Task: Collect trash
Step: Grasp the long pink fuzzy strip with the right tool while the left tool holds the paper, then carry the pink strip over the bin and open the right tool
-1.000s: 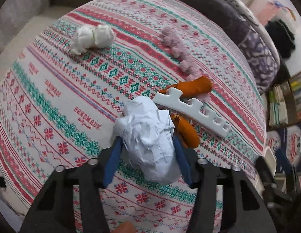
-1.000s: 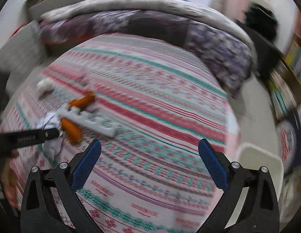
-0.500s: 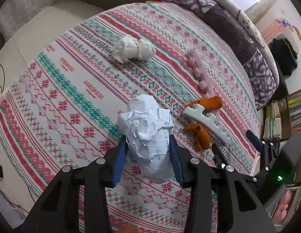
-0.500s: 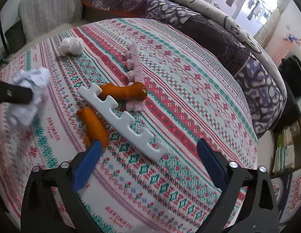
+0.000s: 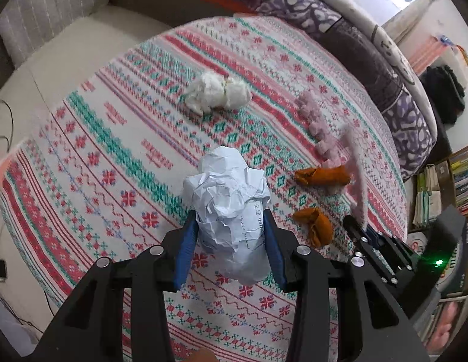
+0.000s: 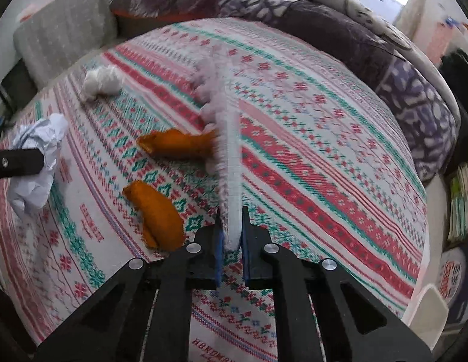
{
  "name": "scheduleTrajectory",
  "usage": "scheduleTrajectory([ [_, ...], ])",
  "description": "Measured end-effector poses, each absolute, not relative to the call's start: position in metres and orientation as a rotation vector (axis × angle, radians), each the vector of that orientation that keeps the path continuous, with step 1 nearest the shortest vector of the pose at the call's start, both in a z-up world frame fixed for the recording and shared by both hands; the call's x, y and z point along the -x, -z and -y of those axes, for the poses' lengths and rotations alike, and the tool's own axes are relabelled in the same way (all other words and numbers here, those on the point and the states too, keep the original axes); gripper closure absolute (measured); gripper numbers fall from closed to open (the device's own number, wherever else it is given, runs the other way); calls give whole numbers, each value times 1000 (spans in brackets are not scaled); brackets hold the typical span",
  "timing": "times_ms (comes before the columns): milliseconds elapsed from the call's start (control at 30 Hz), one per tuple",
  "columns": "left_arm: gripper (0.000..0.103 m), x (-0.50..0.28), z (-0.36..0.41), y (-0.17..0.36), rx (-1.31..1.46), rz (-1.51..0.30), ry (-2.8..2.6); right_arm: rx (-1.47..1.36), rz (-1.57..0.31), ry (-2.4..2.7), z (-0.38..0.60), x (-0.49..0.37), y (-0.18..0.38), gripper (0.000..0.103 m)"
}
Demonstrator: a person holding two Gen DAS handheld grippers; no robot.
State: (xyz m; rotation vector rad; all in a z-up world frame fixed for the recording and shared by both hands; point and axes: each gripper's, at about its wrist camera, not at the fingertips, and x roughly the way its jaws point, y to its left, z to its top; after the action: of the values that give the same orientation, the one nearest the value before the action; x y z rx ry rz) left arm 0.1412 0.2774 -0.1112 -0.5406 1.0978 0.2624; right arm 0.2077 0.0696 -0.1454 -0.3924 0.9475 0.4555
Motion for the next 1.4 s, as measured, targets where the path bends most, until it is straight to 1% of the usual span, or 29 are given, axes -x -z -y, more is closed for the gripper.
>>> scheduleTrajectory([
  [300, 60, -135, -262, 83, 410, -961, -311, 165, -908, -424, -49, -201, 104, 95],
  [467, 60, -133, -251, 73, 377, -916, -312, 103, -900, -409, -36, -194, 94, 95],
  [967, 60, -141, -202, 67, 291, -895, -254, 80, -894, -344, 3, -183, 83, 95],
  [1400, 60, -149, -142, 68, 228, -887, -142, -16, -900, -176, 82, -183, 76, 94],
])
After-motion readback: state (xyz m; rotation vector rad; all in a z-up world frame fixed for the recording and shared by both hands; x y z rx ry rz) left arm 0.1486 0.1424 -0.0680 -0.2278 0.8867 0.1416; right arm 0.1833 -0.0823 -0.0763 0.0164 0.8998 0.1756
